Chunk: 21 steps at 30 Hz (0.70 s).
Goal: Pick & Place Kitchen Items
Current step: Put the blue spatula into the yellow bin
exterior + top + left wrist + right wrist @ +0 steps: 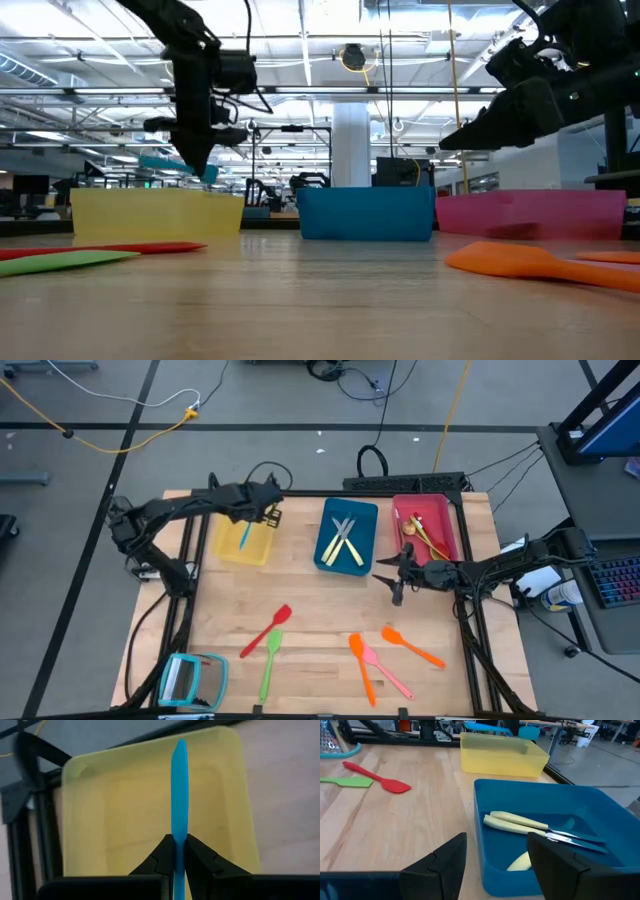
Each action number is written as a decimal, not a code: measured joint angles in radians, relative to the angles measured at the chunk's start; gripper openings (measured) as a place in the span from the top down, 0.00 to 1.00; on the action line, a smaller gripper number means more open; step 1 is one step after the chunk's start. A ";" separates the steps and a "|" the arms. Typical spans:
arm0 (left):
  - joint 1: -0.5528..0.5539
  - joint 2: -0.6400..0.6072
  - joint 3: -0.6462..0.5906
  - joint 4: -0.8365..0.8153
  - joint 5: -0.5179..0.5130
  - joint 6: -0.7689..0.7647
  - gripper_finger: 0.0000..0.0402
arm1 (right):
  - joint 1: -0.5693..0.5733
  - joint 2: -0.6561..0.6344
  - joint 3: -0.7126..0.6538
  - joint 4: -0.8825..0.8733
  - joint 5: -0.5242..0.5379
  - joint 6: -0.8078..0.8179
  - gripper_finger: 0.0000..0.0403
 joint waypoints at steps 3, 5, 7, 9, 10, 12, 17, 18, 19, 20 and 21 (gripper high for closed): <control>0.020 0.058 0.000 0.019 0.037 0.048 0.93 | 0.000 0.000 0.000 0.000 0.000 0.011 0.50; 0.024 0.093 0.000 0.019 0.040 0.045 0.92 | 0.000 0.000 0.000 0.000 0.000 0.012 0.50; 0.029 0.128 0.000 0.016 0.039 0.027 0.92 | 0.000 0.000 0.000 -0.008 -0.001 0.024 0.50; 0.033 0.159 0.000 0.017 0.039 0.017 0.92 | 0.000 0.000 0.000 -0.014 -0.001 0.041 0.50; 0.033 0.173 0.000 0.022 0.038 0.017 0.92 | 0.000 0.000 0.000 -0.016 -0.001 0.047 0.50; 0.039 0.194 0.000 0.022 0.039 0.017 0.92 | 0.000 0.000 0.000 -0.017 -0.001 0.056 0.50; 0.050 0.218 0.000 0.013 0.039 -0.003 0.90 | 0.000 0.000 0.000 -0.030 -0.002 0.057 0.50; 0.051 0.217 0.000 0.011 0.039 -0.010 0.89 | 0.000 0.000 0.000 -0.033 -0.002 0.057 0.50; 0.051 0.217 0.000 0.011 0.039 -0.016 0.87 | 0.000 0.000 0.000 -0.037 -0.002 0.057 0.50; 0.051 0.216 0.000 0.011 0.039 -0.016 0.85 | 0.000 0.000 0.000 -0.044 -0.002 0.057 0.50; 0.051 0.217 0.000 0.011 0.042 -0.016 0.83 | 0.000 0.000 0.000 -0.051 -0.002 0.057 0.50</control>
